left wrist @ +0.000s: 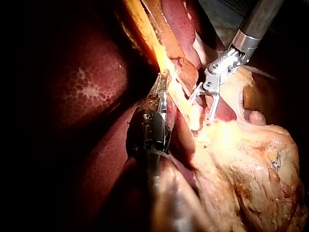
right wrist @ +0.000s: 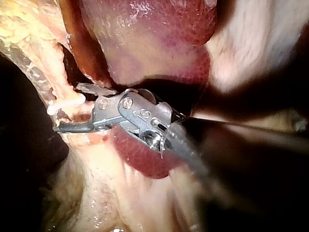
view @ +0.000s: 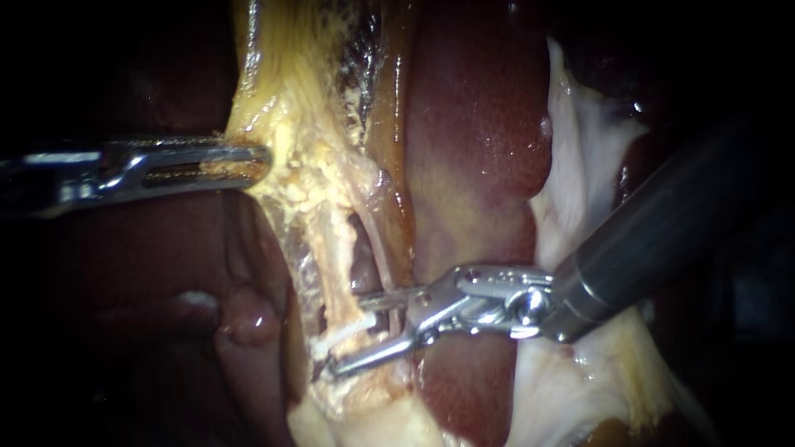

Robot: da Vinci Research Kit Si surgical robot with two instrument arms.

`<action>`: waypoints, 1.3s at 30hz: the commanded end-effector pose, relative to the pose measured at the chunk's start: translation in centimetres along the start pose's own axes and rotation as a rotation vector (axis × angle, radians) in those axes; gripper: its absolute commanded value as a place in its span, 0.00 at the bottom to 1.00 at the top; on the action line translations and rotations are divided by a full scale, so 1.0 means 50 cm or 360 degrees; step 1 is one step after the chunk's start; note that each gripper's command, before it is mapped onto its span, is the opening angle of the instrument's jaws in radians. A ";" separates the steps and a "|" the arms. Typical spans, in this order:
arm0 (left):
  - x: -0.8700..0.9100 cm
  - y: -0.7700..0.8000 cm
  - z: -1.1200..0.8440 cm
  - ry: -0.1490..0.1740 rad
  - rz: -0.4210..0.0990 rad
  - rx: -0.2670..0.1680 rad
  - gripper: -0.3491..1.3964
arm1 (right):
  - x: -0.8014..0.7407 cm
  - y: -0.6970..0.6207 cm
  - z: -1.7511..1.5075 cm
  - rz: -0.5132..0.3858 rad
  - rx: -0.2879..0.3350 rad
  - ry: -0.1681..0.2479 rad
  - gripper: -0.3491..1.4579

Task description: Going back first clip left tube

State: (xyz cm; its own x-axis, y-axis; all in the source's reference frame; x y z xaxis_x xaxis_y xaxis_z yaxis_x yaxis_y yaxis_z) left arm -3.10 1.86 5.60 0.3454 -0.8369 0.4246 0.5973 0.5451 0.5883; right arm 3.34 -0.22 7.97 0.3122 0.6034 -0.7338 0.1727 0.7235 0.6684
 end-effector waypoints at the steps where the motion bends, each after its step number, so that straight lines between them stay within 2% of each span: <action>1: 0.0000 0.0000 0.0000 0.0000 0.0000 0.0001 0.00 | 0.0006 -0.0002 -0.0013 -0.0024 -0.0007 0.0002 0.52; 8: 0.0000 0.0000 -0.0001 0.0000 0.0000 0.0001 0.00 | 0.0043 -0.0010 -0.0095 -0.0219 -0.0045 0.0011 0.52; 15: 0.0001 0.0001 -0.0001 0.0000 0.0001 0.0001 0.00 | 0.0096 -0.0041 -0.0188 -0.0422 -0.0064 0.0014 0.52; 26: 0.0004 0.0001 0.0007 -0.0002 0.0002 -0.0002 0.00 | 0.0196 -0.0085 -0.0307 -0.0543 -0.0151 0.0054 0.52; 33: 0.0025 0.0008 0.0041 -0.0008 0.0011 -0.0004 0.00 | 0.0198 -0.0085 -0.0309 -0.0538 -0.0161 0.0062 0.52; 36: 0.0045 0.0016 0.0073 -0.0005 0.0020 0.0011 0.00 | 0.0196 -0.0082 -0.0309 -0.0538 -0.0163 0.0067 0.52; 39: 0.0066 0.0023 0.0114 0.0021 0.0003 0.0029 0.00 | 0.0195 -0.0081 -0.0309 -0.0538 -0.0159 0.0072 0.52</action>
State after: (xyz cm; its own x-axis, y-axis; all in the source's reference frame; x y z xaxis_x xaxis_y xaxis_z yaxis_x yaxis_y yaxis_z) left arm -3.35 1.67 6.25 0.3579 -0.8354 0.4172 0.5836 0.5489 0.5985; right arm 2.13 0.60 6.79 0.2108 0.3372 -0.9175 0.1648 0.9129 0.3734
